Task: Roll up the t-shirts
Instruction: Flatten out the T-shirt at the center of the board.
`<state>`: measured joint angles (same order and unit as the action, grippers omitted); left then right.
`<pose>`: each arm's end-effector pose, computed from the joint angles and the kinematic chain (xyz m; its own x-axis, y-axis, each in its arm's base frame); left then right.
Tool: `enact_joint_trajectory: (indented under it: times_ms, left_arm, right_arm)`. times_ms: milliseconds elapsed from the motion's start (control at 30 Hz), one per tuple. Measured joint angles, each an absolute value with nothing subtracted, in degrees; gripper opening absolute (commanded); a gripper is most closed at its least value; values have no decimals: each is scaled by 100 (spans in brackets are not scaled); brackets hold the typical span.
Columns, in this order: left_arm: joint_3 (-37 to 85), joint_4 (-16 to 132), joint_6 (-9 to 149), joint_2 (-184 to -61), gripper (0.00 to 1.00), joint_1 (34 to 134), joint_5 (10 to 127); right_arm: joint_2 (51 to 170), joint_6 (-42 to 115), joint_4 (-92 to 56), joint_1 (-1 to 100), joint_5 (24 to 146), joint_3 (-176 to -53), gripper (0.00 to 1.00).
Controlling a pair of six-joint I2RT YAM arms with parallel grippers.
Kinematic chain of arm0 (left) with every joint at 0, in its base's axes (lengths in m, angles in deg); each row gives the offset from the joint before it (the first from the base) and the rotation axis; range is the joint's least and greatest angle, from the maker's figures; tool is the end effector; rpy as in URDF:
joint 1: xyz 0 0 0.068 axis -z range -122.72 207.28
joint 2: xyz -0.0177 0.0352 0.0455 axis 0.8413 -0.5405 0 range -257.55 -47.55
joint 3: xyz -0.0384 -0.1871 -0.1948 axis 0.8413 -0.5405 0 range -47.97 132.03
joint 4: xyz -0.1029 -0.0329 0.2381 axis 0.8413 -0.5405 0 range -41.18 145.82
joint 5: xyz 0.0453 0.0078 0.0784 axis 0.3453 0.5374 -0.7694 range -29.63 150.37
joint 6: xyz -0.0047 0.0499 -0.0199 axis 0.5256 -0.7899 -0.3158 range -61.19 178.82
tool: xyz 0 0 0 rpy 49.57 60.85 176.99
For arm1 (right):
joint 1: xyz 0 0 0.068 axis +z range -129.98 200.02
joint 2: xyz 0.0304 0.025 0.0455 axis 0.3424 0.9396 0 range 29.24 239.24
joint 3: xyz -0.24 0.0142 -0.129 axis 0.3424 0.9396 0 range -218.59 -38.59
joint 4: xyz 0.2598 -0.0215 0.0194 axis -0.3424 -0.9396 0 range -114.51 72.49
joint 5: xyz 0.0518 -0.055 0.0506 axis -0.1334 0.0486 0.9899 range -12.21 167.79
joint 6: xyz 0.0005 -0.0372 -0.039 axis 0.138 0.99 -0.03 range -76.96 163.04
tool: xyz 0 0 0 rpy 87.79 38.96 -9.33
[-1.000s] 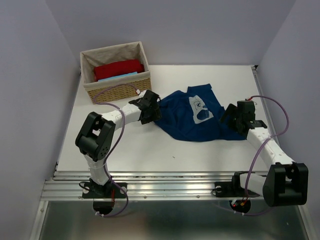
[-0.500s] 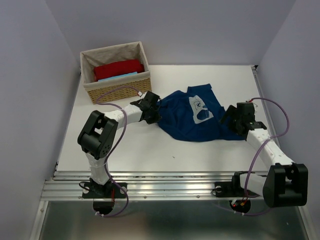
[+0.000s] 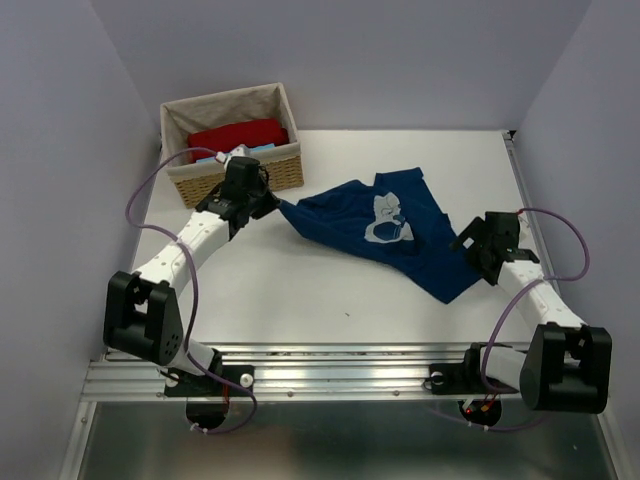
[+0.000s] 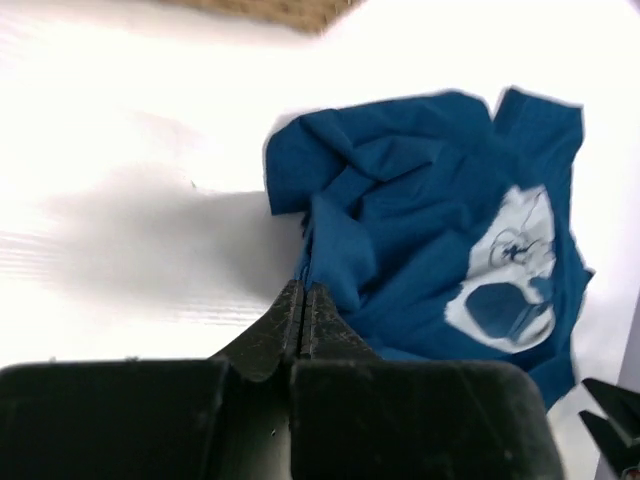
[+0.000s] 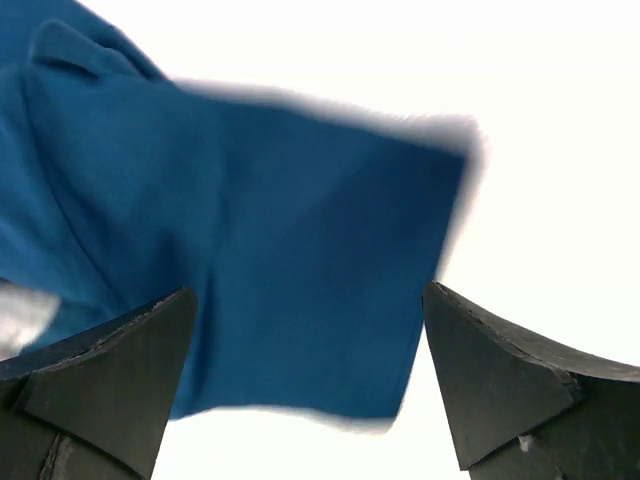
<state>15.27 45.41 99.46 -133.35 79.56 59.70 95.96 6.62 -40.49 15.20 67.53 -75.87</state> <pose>0.3165 -0.1293 0.2786 -0.6231 -0.4485 -0.6407 -0.0472 0.8393 -0.5416 0.2236 -0.0253 0.2015 -0.5220 0.6303 -0.5746 0.6226 0.7421 0.2484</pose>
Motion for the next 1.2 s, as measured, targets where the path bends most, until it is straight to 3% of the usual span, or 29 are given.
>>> enact_joint_trajectory:
  times_ms: [233,800,833,900,967,1100,1200]
  left_arm:
    - [1355,4464,9675,-12852,0,7327,6040]
    - [1191,4207,9541,-12844,0,7220,6175]
    - [1191,4200,9535,-12844,0,7218,6173]
    - [1191,4180,9528,-12844,0,7218,6171]
    - [1191,4180,9524,-12844,0,7215,6169]
    - [1211,4141,9498,-12844,0,7215,6169]
    - [1399,3997,9450,-12883,0,7213,6167]
  right_arm:
    - [9443,653,-3892,1520,6945,-7407,100]
    - [9434,743,-3385,1520,8034,-6673,88]
    - [9487,719,-3225,1520,8080,-6655,84]
    - [9618,671,-2816,1520,8215,-6607,67]
    - [9858,596,-2388,1518,8346,-6548,41]
    - [10414,415,-1813,1516,8626,-6581,5]
    - [10750,356,-1833,1514,8751,-6913,1]
